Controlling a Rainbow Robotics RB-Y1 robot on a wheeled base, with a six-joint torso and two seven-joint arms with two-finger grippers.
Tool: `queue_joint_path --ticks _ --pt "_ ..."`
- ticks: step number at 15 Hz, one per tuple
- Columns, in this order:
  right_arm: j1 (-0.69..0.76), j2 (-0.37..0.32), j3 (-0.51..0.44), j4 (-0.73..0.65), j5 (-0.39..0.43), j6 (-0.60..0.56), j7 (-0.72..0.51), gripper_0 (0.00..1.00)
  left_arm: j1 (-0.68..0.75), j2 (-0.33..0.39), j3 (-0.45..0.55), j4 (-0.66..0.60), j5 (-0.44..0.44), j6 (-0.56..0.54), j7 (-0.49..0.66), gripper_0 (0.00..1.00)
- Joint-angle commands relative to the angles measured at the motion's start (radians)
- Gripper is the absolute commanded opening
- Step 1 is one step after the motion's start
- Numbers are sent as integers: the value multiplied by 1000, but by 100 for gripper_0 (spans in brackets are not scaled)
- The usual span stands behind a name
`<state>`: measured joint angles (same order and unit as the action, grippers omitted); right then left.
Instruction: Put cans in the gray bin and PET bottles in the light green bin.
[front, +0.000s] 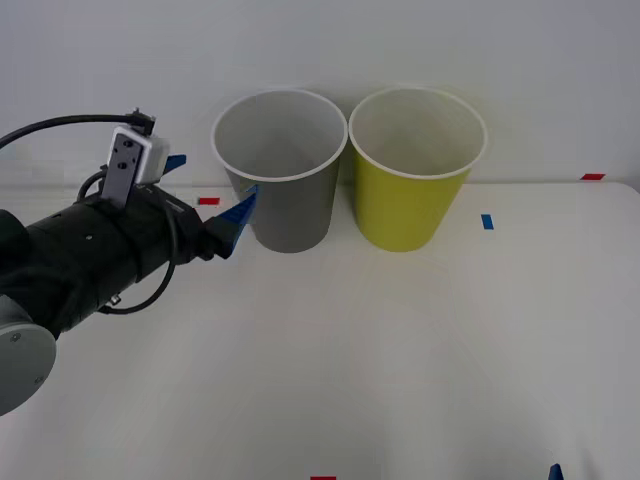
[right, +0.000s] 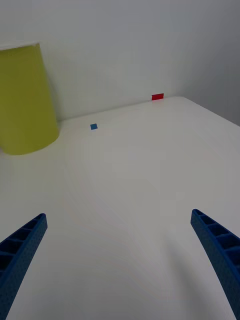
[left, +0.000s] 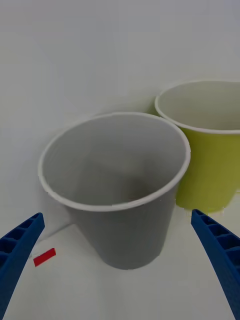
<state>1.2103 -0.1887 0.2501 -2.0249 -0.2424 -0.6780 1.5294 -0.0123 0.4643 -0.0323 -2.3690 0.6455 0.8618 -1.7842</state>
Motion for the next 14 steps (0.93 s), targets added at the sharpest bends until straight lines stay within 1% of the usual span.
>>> queue_joint_path --ticks 1,2,4,6,7,8,9,11,12,13,14 --pt "0 0 0 0 0 0 0 100 107 -15 0 -47 -6 -21 0 100" --pt "0 0 0 0 0 0 0 100 141 -27 3 -62 -9 -27 -3 100" --pt "0 0 0 0 0 0 0 100 199 -29 8 -98 -14 -43 -4 100" --pt "0 0 0 0 0 0 0 100 261 -30 -14 -78 -7 -159 -23 100" --pt "0 0 0 0 0 0 0 100 301 -29 -48 -55 -17 -247 -35 100" --pt "0 0 0 0 0 0 0 100 341 -29 -83 -26 -52 -342 -77 100" --pt "0 0 0 0 0 0 0 100 370 -27 -113 -3 -95 -423 -86 100" --pt "0 0 0 0 0 0 0 100 449 -9 -167 14 -193 -541 -72 100" --pt "0 0 0 0 0 0 0 100 485 -1 -181 13 -227 -573 -55 100" --pt "0 0 0 0 0 0 0 100 529 5 -201 14 -280 -627 19 100" --pt "0 0 0 0 0 0 0 100 558 14 -213 13 -320 -662 58 100"
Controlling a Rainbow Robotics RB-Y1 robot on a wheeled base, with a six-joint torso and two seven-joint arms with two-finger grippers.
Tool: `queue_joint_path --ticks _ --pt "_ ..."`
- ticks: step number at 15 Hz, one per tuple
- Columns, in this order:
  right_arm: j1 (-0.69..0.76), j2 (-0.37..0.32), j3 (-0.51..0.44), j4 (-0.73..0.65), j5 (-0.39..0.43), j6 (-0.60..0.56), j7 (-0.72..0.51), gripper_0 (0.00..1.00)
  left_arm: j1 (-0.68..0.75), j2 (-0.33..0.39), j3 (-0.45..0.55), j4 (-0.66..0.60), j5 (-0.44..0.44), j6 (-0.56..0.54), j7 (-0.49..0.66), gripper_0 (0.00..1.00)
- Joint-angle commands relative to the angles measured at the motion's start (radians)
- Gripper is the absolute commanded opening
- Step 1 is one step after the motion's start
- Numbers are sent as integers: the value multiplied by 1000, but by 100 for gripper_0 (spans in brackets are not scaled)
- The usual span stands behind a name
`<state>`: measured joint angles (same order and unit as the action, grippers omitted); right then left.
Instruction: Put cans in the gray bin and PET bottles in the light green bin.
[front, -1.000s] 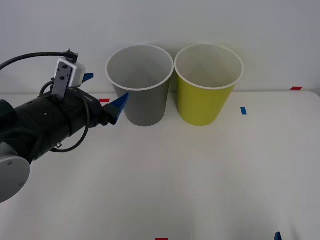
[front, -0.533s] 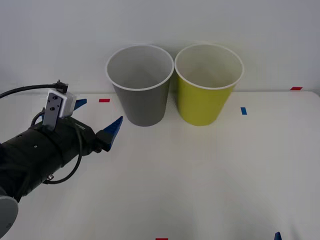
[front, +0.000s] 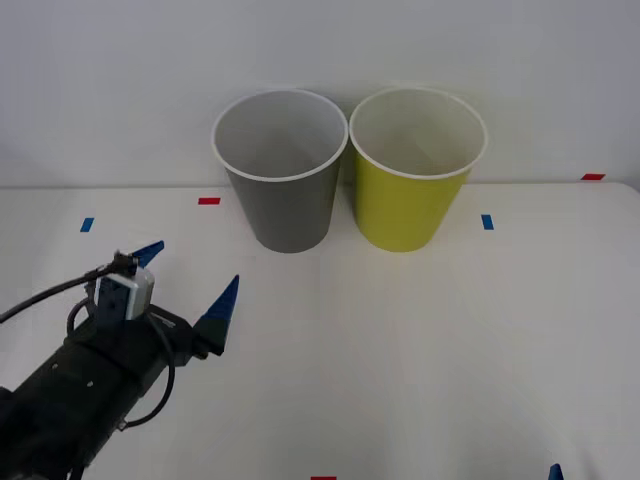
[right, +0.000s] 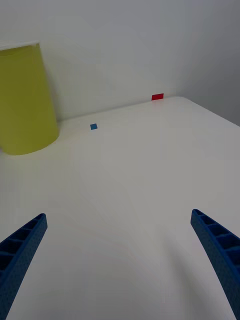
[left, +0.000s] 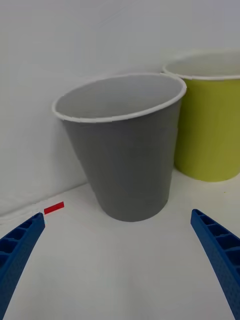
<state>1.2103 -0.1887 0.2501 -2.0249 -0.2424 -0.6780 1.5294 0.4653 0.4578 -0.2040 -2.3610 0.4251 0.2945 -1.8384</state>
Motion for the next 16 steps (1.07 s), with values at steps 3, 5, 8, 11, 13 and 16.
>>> queue_joint_path --ticks 3,5,8,11,13,16 --pt "0 0 0 0 0 0 0 100 225 33 -64 6 -213 -227 200 100" --pt "0 0 0 0 0 0 0 100 297 32 -75 23 -247 -316 203 100" --pt "0 0 0 0 0 0 0 100 372 32 -87 68 -253 -423 200 100" --pt "0 0 0 0 0 0 0 100 423 12 -103 141 -252 -561 183 100" --pt "0 0 0 0 0 0 0 100 472 -5 -106 180 -249 -669 172 100" --pt "0 0 0 0 0 0 0 100 569 -7 -89 192 -244 -752 166 100"
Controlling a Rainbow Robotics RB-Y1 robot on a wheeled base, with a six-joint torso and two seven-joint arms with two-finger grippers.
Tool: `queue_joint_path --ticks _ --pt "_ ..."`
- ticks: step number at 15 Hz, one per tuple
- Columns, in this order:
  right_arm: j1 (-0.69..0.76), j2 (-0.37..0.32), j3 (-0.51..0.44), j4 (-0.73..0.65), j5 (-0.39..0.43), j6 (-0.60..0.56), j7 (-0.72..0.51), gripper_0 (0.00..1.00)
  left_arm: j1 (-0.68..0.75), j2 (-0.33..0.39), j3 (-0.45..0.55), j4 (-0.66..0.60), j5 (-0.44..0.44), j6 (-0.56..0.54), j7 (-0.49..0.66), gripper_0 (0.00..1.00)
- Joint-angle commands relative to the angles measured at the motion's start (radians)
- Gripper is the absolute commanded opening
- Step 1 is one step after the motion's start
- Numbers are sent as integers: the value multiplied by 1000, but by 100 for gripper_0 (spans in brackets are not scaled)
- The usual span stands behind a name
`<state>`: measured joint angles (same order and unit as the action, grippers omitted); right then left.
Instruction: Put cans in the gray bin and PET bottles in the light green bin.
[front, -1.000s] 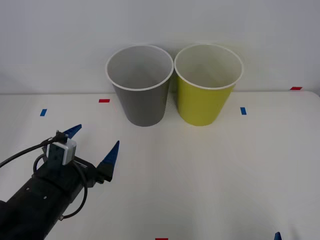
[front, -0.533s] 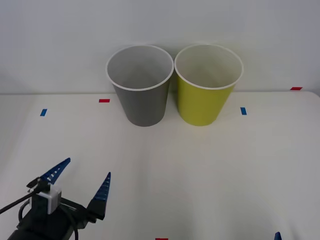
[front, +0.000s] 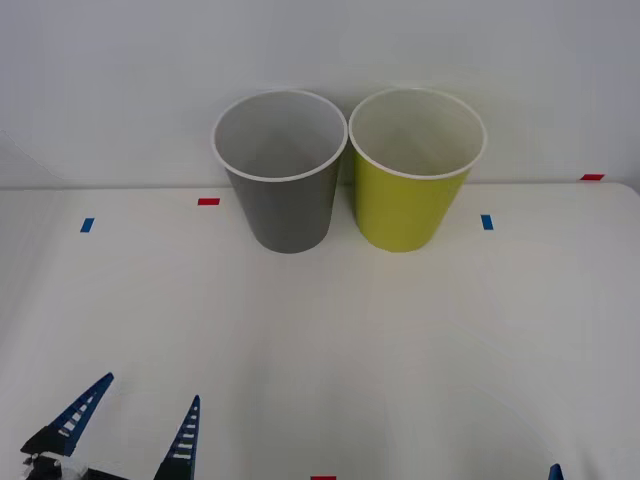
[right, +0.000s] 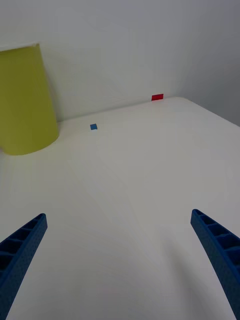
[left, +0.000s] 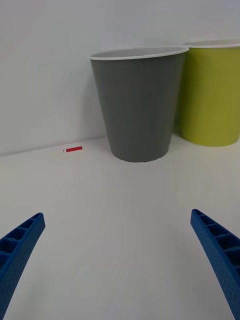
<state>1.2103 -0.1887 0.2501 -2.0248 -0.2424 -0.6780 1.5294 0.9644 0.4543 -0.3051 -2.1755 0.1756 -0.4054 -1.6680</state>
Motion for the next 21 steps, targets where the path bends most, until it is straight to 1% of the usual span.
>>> queue_joint_path --ticks 1,3,7,10,21 --pt "0 0 0 0 0 0 0 100 102 -8 12 6 8 -67 -6 100" --pt "0 0 0 0 0 0 0 100 160 -25 17 8 10 -79 -12 100" --pt "0 0 0 0 0 0 0 100 214 -42 11 8 13 -78 -24 100" --pt "0 0 0 0 0 0 0 100 217 -48 6 26 18 -75 -38 100" --pt "0 0 0 0 0 0 0 100 215 -46 3 26 22 -75 -41 100"
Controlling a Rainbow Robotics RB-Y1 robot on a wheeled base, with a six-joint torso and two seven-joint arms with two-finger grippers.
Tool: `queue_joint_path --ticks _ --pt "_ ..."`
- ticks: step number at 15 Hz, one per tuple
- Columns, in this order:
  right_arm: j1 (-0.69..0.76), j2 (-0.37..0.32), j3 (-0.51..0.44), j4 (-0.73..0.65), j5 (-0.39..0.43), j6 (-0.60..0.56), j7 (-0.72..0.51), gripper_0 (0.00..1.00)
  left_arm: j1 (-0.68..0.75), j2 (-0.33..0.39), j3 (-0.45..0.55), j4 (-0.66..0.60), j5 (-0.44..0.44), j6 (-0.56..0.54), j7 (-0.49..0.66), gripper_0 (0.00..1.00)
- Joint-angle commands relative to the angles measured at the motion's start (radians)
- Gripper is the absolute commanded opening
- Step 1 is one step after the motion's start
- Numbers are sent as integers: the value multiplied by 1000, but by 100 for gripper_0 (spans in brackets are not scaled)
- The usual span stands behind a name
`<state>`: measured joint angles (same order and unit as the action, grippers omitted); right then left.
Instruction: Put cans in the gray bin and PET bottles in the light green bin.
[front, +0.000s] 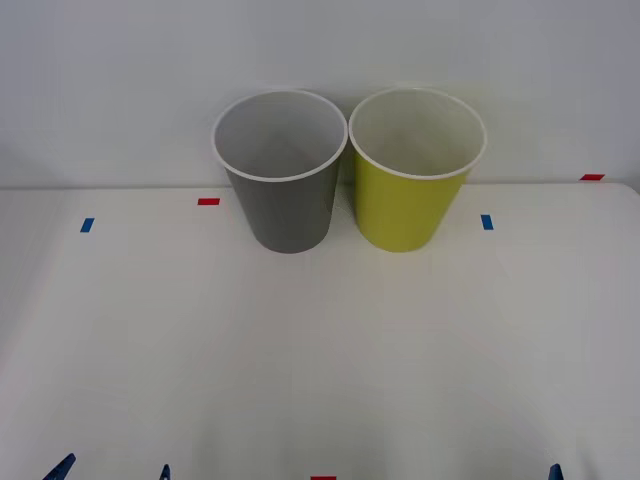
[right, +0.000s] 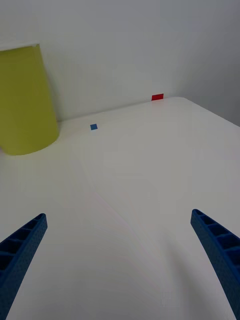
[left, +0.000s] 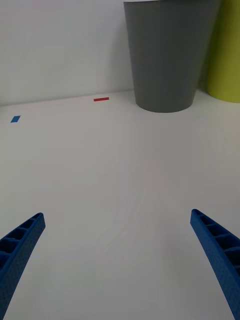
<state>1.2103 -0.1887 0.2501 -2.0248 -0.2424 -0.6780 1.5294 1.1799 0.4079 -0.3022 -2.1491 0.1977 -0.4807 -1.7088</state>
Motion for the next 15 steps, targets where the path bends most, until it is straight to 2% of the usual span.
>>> queue_joint_path --ticks 1,15 --pt "0 0 0 0 0 0 0 100 0 0 0 0 0 1 0 100" --pt "0 0 0 0 0 0 0 100 0 0 0 0 0 1 0 100"
